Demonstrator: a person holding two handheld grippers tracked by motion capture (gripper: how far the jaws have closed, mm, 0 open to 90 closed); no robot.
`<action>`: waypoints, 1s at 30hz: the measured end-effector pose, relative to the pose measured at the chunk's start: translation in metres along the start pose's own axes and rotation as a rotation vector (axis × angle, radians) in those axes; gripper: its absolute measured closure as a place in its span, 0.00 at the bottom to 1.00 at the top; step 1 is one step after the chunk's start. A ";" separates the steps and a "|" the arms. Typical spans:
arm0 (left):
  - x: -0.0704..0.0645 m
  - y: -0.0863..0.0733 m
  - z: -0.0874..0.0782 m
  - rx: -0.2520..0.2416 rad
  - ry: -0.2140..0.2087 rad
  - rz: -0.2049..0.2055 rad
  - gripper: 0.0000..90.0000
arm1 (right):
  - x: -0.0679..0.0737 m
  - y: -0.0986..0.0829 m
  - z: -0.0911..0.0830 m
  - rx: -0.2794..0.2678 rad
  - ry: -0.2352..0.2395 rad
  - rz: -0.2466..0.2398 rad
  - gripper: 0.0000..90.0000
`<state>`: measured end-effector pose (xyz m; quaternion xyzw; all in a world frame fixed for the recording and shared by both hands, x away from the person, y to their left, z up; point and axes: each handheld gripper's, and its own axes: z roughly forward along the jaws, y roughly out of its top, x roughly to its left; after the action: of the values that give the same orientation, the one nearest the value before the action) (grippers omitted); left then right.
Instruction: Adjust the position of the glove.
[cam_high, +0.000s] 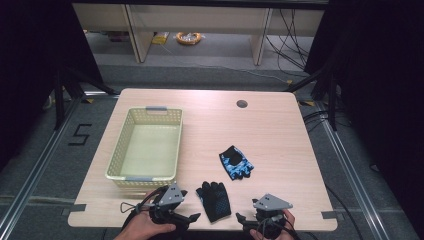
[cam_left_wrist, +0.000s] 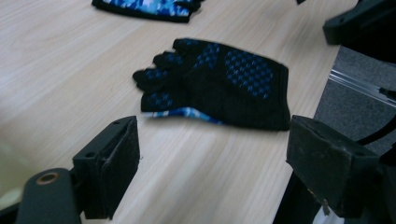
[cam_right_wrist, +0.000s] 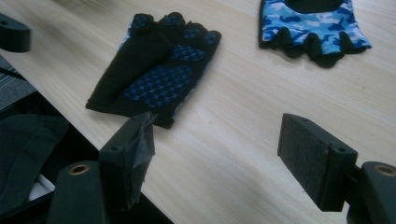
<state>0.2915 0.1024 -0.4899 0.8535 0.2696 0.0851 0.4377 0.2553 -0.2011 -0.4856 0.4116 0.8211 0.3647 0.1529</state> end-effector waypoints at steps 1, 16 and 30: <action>0.000 0.003 0.002 -0.007 -0.007 0.006 0.21 | 0.003 0.001 0.002 0.003 0.014 -0.012 0.33; 0.012 0.025 0.027 0.036 0.011 0.020 0.34 | 0.015 0.012 0.016 0.018 0.039 -0.043 0.43; 0.014 0.037 0.040 0.093 0.036 0.046 0.45 | 0.023 0.026 0.040 0.071 0.054 -0.022 0.47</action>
<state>0.3327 0.0643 -0.4861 0.8771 0.2616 0.0981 0.3906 0.2779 -0.1542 -0.4930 0.3978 0.8418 0.3446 0.1197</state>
